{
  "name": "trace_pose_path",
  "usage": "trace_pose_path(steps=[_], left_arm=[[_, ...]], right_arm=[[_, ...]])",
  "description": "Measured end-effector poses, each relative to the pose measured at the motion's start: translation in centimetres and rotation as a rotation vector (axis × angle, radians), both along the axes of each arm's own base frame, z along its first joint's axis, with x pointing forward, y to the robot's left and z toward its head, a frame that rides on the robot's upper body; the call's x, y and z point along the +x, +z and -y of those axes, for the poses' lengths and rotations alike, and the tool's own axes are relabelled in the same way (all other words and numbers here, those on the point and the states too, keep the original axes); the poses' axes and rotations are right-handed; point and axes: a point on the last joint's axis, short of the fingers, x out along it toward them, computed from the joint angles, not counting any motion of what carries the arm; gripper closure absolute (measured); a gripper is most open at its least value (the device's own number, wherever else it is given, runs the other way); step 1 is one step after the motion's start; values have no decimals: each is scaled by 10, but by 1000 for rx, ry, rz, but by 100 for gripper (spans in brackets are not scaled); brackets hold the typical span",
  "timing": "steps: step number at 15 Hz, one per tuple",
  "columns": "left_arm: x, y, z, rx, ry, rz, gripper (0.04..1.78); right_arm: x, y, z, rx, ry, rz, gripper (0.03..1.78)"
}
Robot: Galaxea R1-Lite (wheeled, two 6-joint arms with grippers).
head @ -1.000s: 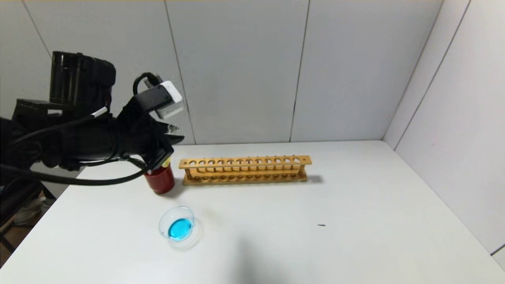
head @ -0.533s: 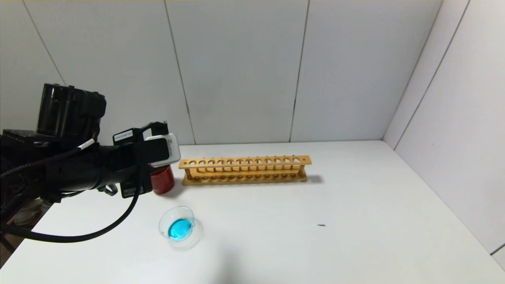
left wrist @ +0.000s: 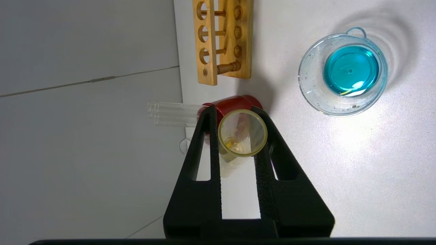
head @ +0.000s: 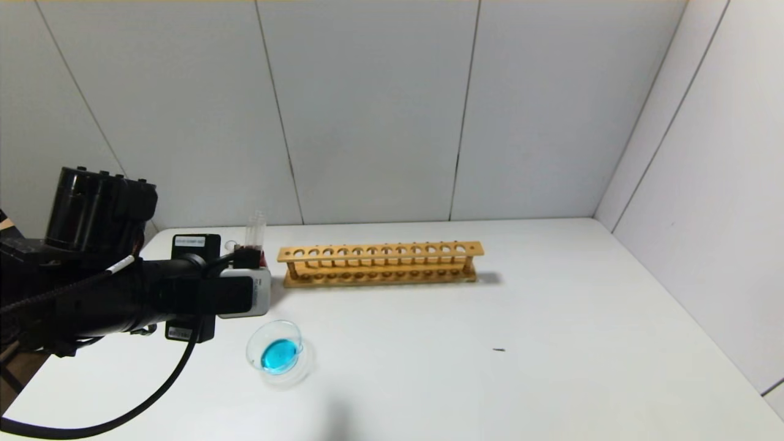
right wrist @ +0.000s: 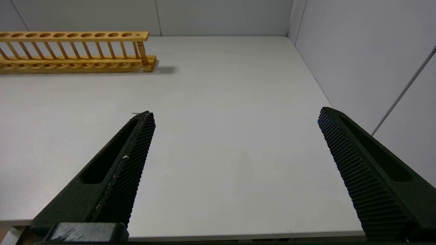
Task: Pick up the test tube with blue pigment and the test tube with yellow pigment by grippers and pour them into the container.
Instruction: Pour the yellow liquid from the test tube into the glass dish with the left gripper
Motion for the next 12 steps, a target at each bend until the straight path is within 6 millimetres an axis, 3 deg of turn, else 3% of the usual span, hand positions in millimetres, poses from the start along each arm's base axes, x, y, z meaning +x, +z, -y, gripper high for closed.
trace_pose_path(steps=[12], left_arm=[[-10,-7,16,-7,-81,18,148]], right_arm=[[0,0,0,0,0,0,6]])
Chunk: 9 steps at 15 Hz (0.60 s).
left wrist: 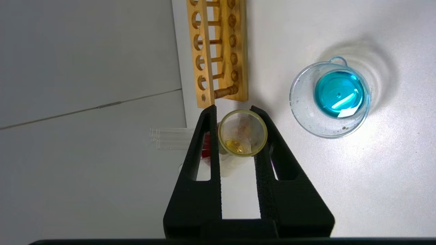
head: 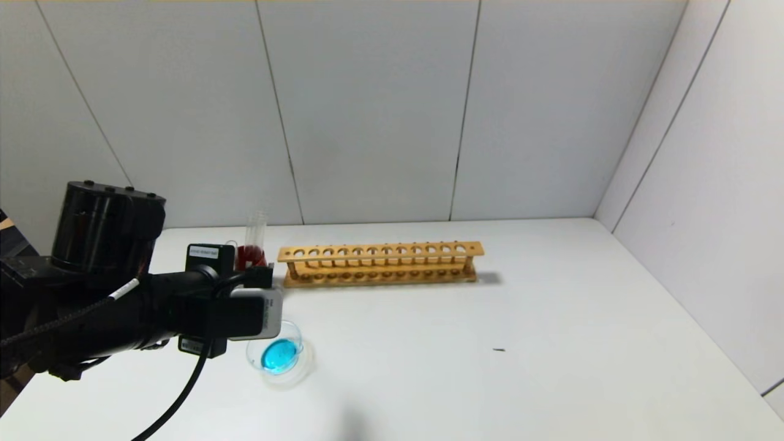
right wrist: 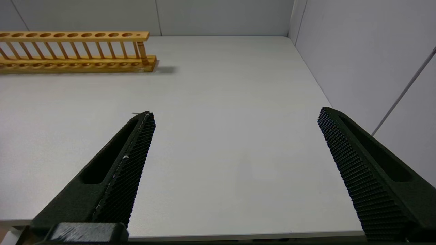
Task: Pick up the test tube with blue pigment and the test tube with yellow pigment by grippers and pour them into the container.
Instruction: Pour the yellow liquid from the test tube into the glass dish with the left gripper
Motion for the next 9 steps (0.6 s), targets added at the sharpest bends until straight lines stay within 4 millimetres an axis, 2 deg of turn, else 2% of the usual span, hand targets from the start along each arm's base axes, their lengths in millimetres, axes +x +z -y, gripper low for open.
trace_pose_path(steps=[3,9], left_arm=[[-1,-6,1,6,-10,-14,148],[-6,-24,-2,1,-104,87,148]], right_arm=[[0,0,0,0,0,0,6],[0,0,0,0,0,0,6]])
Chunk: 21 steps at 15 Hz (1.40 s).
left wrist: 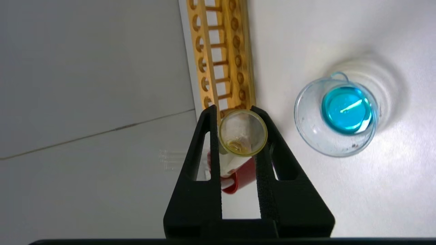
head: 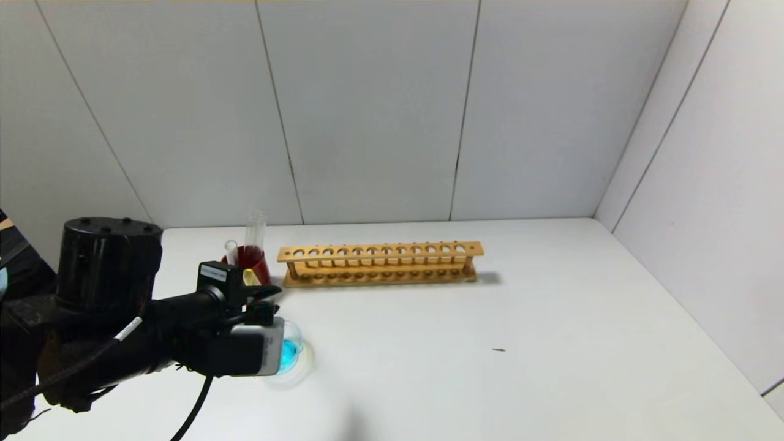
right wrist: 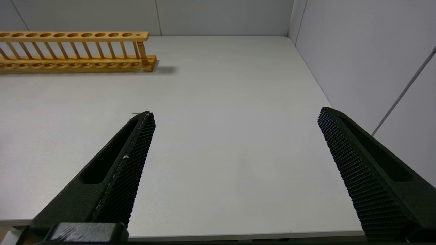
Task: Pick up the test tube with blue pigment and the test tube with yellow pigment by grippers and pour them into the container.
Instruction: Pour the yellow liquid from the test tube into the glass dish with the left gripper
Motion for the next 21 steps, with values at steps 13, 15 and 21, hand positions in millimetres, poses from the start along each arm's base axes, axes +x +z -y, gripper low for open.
trace_pose_path(steps=[13,15,21], left_arm=[[7,-6,-5,-8,10,25,148],[16,-6,-2,8,-10,71,148],[39,-14,8,4,-32,177,148]], right_arm=[[0,0,0,0,0,0,6],[0,0,0,0,0,0,6],[0,0,0,0,0,0,6]])
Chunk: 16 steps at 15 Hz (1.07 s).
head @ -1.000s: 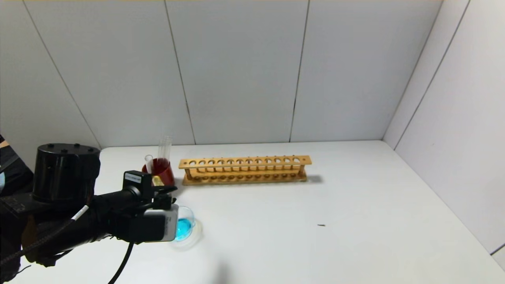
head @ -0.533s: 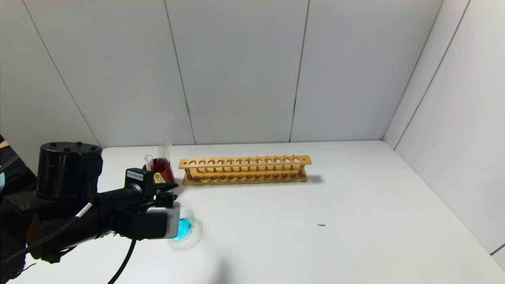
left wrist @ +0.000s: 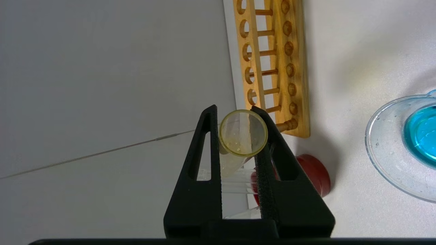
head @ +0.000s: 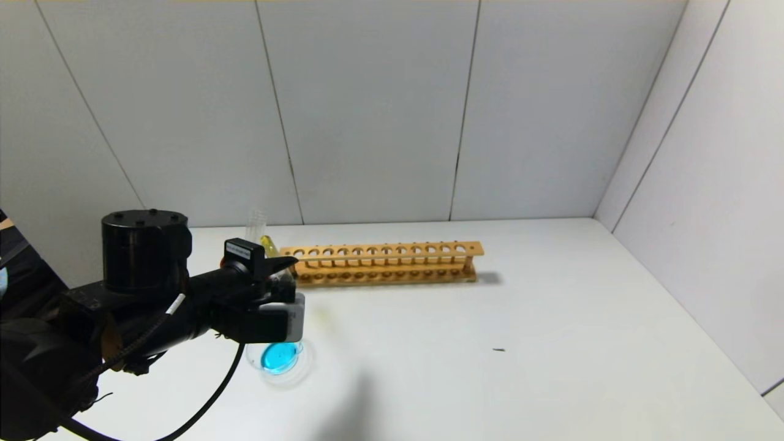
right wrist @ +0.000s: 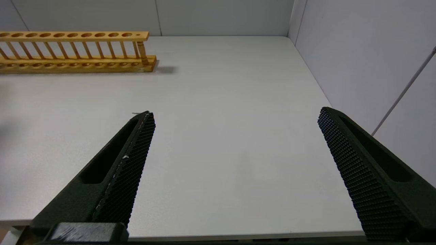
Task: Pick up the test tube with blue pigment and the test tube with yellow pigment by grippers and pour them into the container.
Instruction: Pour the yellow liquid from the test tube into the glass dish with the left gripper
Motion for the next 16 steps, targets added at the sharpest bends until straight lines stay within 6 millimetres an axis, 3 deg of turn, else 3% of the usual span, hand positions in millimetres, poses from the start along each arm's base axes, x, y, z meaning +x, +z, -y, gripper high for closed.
trace_pose_path(steps=[9,16], left_arm=[[13,-12,-32,89,-17,12,148],[17,-15,-42,125,-31,23,148]], right_arm=[[0,0,0,0,0,0,6],[0,0,0,0,0,0,6]])
